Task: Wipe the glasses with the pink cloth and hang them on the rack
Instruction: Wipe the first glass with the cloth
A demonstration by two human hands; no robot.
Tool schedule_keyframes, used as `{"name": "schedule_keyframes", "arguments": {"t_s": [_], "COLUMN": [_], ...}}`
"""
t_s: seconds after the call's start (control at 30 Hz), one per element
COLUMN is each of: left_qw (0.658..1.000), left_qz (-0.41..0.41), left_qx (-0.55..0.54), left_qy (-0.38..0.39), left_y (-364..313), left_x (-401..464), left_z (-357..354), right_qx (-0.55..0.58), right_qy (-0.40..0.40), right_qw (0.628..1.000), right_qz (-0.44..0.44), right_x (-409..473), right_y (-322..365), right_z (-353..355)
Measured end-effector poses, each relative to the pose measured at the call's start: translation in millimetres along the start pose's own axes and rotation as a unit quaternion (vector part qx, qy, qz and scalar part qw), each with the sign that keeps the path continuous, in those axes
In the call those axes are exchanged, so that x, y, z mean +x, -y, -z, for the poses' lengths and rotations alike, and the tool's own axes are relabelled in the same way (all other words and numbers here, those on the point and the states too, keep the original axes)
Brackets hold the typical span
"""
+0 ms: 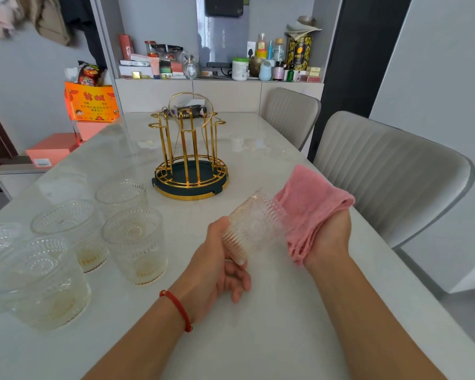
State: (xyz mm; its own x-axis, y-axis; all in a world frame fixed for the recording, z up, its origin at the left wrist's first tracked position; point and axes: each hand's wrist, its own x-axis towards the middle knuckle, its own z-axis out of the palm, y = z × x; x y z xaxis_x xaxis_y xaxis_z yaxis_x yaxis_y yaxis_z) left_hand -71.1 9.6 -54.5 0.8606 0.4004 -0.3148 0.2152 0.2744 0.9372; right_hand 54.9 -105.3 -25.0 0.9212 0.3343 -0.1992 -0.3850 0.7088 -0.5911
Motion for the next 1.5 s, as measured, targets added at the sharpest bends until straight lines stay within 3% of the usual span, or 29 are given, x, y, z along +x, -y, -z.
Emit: {"name": "schedule_keyframes", "arguments": {"t_s": [0.07, 0.1, 0.13, 0.2, 0.27, 0.37, 0.5, 0.77, 0.87, 0.93, 1.0, 1.2, 1.37, 1.43, 1.5], "left_qw": [1.000, 1.000, 1.000, 0.999, 0.997, 0.994, 0.996, 0.993, 0.993, 0.992, 0.990, 0.985, 0.978, 0.949, 0.884], "left_qz": [0.000, -0.002, -0.009, -0.027, -0.038, -0.041, -0.039, -0.071, -0.051, -0.045, -0.056, -0.096, -0.150, -0.247, -0.369], "left_qx": [0.000, 0.006, 0.009, -0.001, -0.016, -0.057, -0.035, 0.020, 0.063, 0.072, 0.079, 0.051, 0.076, 0.146, 0.251], "left_qy": [-0.020, -0.026, -0.028, -0.037, -0.061, -0.088, -0.078, -0.095, -0.090, -0.098, -0.105, -0.134, -0.127, -0.131, -0.138], "left_y": [-0.9, -1.5, -0.7, -0.2, -2.0, -8.6, -11.9, -18.6, -20.6, -24.0, -27.4, -31.6, -24.5, -18.5, -13.3], "left_x": [-0.9, -2.6, -2.7, -3.9, -5.6, -7.2, -10.8, -17.2, -18.9, -21.0, -22.9, -26.2, -21.0, -14.1, -7.8], "left_z": [-0.7, -1.7, -1.6, -0.4, 2.4, 14.9, 31.6, 30.4, 30.4, 29.9, 29.2, 24.1, 28.4, 32.4, 37.9], "right_qx": [-0.051, -0.132, -0.219, -0.359, -0.438, -0.478, -0.588, -0.622, -0.646, -0.639, -0.612, -0.529, -0.482, -0.458, -0.373], "right_qy": [0.030, 0.027, 0.036, 0.136, 0.195, 0.285, 0.384, 0.459, 0.510, 0.539, 0.564, 0.527, 0.518, 0.490, 0.438], "right_qw": [0.998, 0.989, 0.970, 0.911, 0.863, 0.809, 0.693, 0.616, 0.545, 0.526, 0.532, 0.659, 0.706, 0.731, 0.788], "right_qz": [0.022, 0.060, 0.102, 0.149, 0.162, 0.189, 0.161, 0.148, 0.158, 0.158, 0.158, 0.088, -0.027, -0.122, -0.221], "right_x": [-10.8, -15.0, -20.6, -25.0, -26.2, -30.3, -34.2, -36.9, -47.6, -51.6, -52.4, -70.2, -68.4, -61.9, -59.6], "right_y": [8.5, 7.8, 4.4, -9.2, -16.9, -14.4, -8.0, 3.8, 0.8, -10.8, -18.4, -20.8, -19.8, -16.8, -15.5], "right_z": [-0.8, -1.6, -5.7, -7.8, -4.9, -0.6, 3.5, 8.2, 8.4, 9.7, 13.7, 8.1, 15.0, 24.1, 26.8]}}
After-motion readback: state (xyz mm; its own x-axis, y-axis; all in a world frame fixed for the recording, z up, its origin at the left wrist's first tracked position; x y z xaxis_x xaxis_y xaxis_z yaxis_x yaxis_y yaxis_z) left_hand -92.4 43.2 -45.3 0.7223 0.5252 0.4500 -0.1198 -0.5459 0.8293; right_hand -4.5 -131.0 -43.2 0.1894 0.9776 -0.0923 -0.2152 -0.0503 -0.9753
